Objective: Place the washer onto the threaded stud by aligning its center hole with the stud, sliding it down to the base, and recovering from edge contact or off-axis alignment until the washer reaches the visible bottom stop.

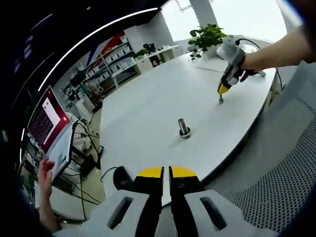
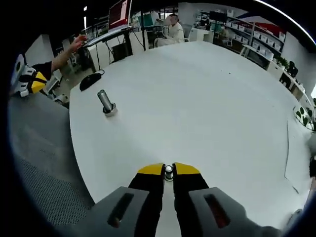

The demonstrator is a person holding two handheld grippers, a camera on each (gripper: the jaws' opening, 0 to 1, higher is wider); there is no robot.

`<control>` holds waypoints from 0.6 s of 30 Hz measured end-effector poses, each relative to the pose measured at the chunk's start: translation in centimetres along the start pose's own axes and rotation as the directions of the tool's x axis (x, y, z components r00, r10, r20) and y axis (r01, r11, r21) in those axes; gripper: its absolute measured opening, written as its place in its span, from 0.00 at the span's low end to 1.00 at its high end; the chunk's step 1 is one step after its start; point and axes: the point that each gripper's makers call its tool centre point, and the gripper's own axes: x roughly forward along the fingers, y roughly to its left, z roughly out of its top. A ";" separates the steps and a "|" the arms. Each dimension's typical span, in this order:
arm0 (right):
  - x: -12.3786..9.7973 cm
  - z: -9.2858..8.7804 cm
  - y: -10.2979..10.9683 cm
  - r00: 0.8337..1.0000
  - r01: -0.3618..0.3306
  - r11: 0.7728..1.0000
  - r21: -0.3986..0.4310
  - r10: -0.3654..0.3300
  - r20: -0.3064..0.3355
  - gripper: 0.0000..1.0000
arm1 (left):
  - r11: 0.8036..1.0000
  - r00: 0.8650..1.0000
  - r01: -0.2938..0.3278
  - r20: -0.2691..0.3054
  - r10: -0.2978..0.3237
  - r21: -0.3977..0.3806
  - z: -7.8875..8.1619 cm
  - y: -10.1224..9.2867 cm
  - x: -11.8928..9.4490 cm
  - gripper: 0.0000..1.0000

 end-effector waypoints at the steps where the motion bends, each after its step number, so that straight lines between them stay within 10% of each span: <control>1: 0.3 0.2 0.7 1.000 -0.014 1.000 -0.011 0.014 -0.006 0.08 | 1.000 1.000 0.000 0.000 0.000 0.000 0.0 0.0 0.0 0.02; 18: 4.1 4.2 6.6 0.987 -0.159 0.962 -0.220 0.152 -0.047 0.08 | 1.000 1.000 -0.002 0.002 0.002 -0.001 0.0 0.1 0.0 0.02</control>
